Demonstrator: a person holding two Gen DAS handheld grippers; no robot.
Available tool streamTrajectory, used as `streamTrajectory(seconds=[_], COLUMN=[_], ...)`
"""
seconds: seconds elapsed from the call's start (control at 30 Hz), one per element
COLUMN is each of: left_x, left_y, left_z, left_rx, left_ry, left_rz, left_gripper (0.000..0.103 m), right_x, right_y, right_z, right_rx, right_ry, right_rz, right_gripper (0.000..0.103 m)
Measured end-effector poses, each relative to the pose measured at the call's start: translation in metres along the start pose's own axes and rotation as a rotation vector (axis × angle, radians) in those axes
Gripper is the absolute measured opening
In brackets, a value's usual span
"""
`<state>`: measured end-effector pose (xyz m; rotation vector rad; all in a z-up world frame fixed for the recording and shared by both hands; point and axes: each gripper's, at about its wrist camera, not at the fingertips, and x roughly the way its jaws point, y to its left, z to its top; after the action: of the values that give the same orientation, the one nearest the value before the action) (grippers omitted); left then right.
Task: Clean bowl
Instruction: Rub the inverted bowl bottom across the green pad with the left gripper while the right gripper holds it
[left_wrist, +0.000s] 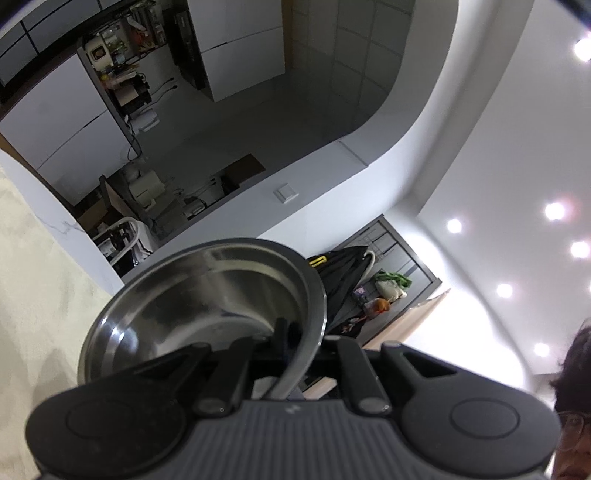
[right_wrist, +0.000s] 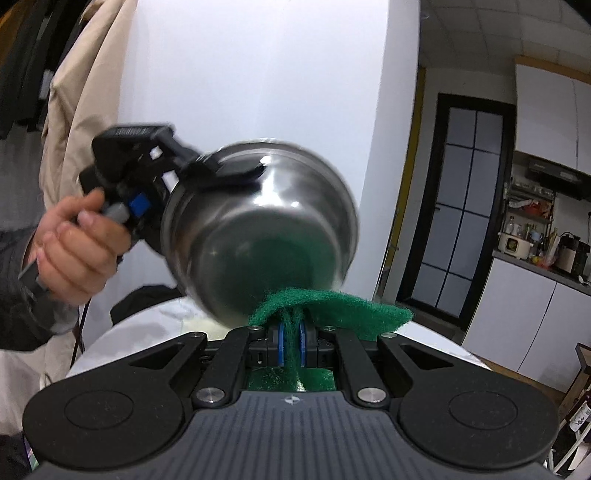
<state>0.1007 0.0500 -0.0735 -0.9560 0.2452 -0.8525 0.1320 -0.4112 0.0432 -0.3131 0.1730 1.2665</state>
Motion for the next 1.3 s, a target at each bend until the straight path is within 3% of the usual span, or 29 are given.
streamTrajectory(seconds=[0.23, 0.5, 0.87, 1.3], left_x=[0.008, 0.004, 0.000, 0.005], left_y=[-0.001, 0.003, -0.023, -0.027], left_z=[-0.001, 0.000, -0.003, -0.007], left_rx=[0.060, 0.106, 0.222, 0.205], left_ry=[0.050, 0.098, 0.178, 0.162], left_rz=[0.076, 0.128, 0.073, 0.002], left_gripper=[0.009, 0.007, 0.006, 0.006], right_x=[0.007, -0.006, -0.011, 0.008], right_y=[0.021, 0.038, 0.019, 0.004], right_z=[0.004, 0.013, 0.022, 0.012], right_rx=[-0.099, -0.181, -0.287, -0.331], right_ry=[0.064, 0.039, 0.110, 0.219], right_rz=[0.061, 0.126, 0.103, 0.081], right_gripper=[0.008, 0.008, 0.008, 0.008])
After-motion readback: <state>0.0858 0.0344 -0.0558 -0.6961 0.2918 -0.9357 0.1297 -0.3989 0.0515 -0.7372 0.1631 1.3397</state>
